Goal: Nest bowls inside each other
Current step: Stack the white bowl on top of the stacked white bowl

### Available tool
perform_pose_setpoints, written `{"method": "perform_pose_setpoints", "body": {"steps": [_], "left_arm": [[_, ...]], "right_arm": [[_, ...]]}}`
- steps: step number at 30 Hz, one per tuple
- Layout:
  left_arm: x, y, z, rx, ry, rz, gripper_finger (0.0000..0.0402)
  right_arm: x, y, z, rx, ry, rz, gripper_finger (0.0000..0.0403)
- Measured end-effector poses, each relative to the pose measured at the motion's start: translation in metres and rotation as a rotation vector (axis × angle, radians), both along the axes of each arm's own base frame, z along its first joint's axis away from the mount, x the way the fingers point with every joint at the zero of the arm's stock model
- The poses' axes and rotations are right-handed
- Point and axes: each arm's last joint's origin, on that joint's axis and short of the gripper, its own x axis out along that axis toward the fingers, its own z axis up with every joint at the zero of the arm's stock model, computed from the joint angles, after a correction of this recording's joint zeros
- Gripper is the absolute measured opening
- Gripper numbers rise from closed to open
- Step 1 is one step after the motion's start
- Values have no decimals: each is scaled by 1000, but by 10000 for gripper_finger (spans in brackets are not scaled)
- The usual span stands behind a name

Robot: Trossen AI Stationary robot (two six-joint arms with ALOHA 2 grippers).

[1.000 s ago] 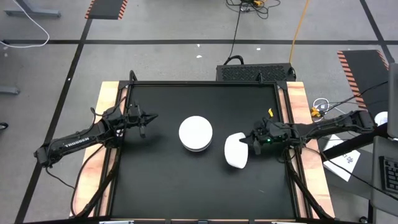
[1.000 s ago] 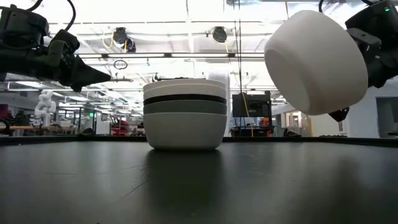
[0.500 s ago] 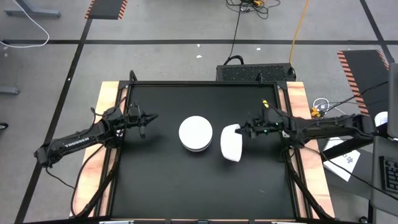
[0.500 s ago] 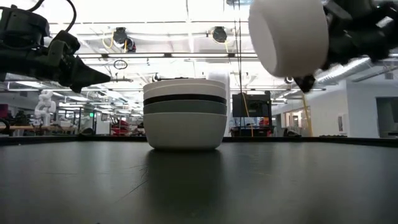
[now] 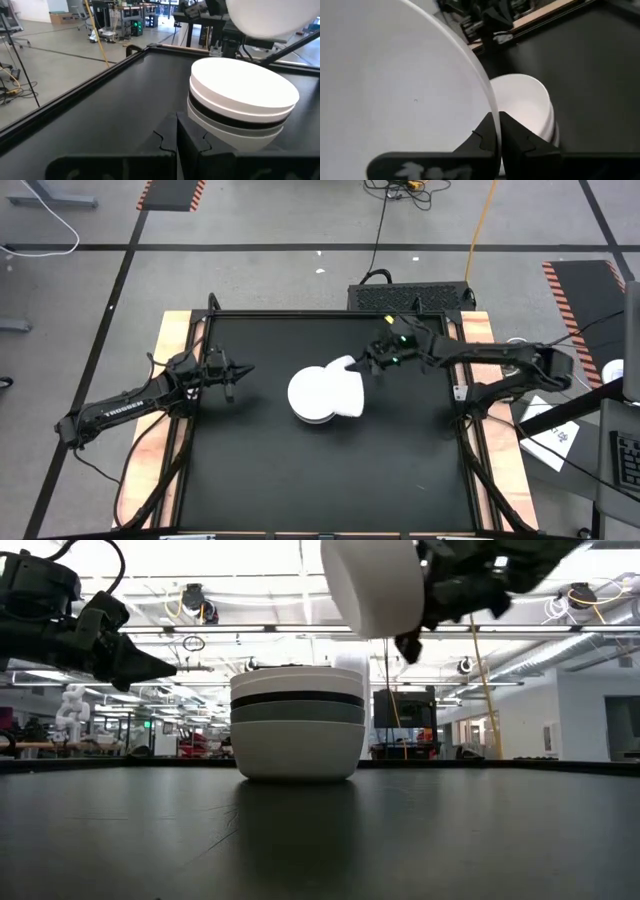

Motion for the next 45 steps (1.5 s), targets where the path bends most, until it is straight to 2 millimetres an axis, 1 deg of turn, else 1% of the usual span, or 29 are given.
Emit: {"method": "perform_pose_setpoints", "body": {"steps": [7,11,14,18,21,24,28,36,39,45], "left_arm": [[0,0,-2,6,21,-7,3],[0,0,-2,19,24,-10,3],[0,0,-2,26,27,-10,3],[0,0,-2,26,27,-11,3],[0,0,-3,28,34,-12,3],[0,0,-3,30,36,-13,3],[0,0,-3,28,37,-12,3],[0,0,-3,26,40,-12,3],[0,0,-3,25,40,-12,3],[0,0,-3,24,39,-12,3]], "right_arm": [[40,-26,16,20,120,34,0],[59,-35,23,21,208,50,0],[68,-39,26,23,276,50,0],[75,-47,26,46,418,27,0],[81,-50,27,24,499,-4,0],[91,-49,29,11,500,5,0],[102,-48,20,16,526,23,0],[111,-41,0,31,601,61,0],[108,-39,-5,42,661,62,0],[99,-41,-11,-6,794,-3,0]]}}
